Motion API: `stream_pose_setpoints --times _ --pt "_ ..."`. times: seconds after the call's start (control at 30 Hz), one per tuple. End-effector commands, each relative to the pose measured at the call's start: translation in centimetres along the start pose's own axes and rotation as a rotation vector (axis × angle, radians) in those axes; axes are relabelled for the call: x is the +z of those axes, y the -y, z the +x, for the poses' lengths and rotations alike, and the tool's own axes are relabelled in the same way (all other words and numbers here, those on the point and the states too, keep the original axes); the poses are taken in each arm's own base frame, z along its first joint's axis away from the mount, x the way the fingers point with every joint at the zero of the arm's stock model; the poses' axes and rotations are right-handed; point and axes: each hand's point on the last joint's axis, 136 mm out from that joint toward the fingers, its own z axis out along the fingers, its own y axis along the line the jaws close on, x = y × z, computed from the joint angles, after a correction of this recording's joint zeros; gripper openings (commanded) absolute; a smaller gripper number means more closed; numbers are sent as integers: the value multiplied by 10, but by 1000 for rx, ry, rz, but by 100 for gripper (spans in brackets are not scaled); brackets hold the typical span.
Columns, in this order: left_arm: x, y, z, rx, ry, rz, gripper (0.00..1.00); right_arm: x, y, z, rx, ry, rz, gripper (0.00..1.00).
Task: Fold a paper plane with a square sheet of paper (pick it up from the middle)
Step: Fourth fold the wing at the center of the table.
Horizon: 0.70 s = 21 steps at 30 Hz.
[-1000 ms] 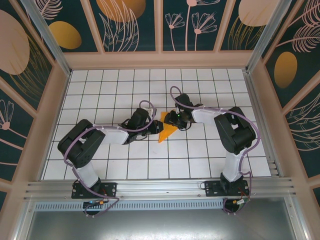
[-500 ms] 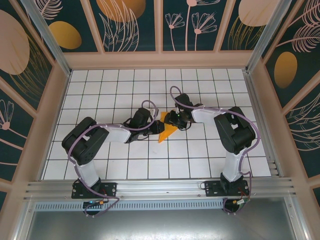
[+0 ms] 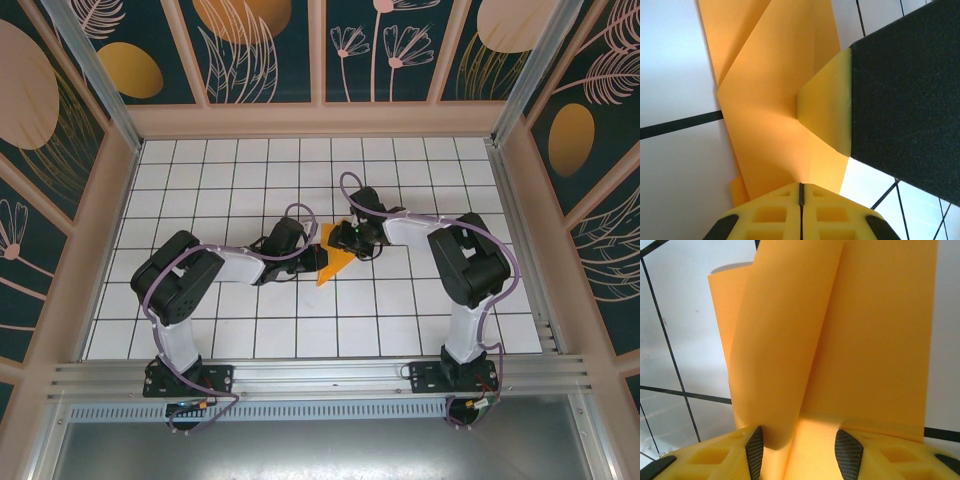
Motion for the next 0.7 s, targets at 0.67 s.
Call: stream_pose_setpoints --times 0.67 --pt "7 -24 2 -37 -18 -99 5 54 140 82 105 -210 493 42"
